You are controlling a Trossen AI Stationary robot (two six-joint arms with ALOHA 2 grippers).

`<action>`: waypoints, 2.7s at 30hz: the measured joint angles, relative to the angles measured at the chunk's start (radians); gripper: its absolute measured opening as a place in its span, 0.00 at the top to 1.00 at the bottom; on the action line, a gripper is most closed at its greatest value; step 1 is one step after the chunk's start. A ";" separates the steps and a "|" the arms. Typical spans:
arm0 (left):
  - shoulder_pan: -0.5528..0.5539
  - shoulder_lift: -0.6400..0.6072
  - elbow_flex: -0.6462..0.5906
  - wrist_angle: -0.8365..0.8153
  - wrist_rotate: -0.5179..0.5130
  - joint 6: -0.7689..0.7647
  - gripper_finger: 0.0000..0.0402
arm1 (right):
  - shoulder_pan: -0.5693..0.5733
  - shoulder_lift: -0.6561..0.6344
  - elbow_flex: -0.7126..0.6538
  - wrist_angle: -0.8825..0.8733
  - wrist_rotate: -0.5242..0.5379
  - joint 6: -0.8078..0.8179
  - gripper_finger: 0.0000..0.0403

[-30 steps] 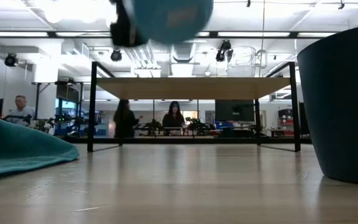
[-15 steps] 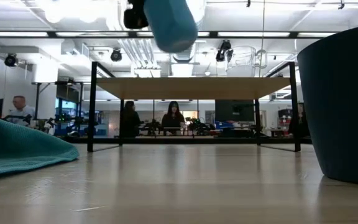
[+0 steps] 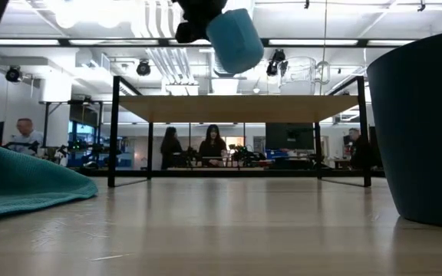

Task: Stack small to large cups/mugs on shelf
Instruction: Put the blue mug on the shelf, then put the blue cup on the shelf

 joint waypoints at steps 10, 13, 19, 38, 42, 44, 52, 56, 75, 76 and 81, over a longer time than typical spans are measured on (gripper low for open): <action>0.044 0.166 0.205 -0.263 -0.008 0.076 1.00 | 0.000 0.000 0.000 0.000 0.000 -0.001 0.84; 0.045 0.195 0.249 -0.261 -0.007 0.080 1.00 | 0.000 0.000 0.000 0.000 0.000 -0.003 0.84; 0.046 0.237 0.300 -0.310 0.015 0.081 1.00 | 0.000 0.000 0.000 0.000 0.000 -0.003 0.84; 0.047 0.236 0.255 -0.310 0.018 0.108 1.00 | 0.000 0.000 0.000 0.000 0.000 -0.002 0.84; 0.047 0.236 0.255 -0.283 0.020 0.132 0.98 | 0.000 0.000 0.000 0.000 0.000 0.000 0.84; 0.047 0.236 0.255 -0.242 0.022 0.132 0.95 | 0.000 0.000 0.000 0.000 0.000 0.000 0.84; 0.047 0.236 0.255 -0.184 0.028 0.132 0.83 | 0.000 0.000 0.000 0.000 0.000 -0.001 0.84; 0.047 0.236 0.255 -0.183 0.028 0.132 0.81 | 0.000 0.000 0.000 -0.001 0.000 -0.004 0.84; 0.045 0.149 0.383 -0.156 0.067 0.147 0.81 | 0.000 0.000 0.000 -0.006 0.000 0.035 0.84; 0.041 0.128 0.391 -0.156 0.087 0.141 0.81 | 0.000 0.000 0.000 -0.007 0.000 0.056 0.84; 0.025 0.004 0.402 -0.156 0.132 0.098 0.81 | 0.000 0.006 0.000 -0.093 -0.054 0.146 0.84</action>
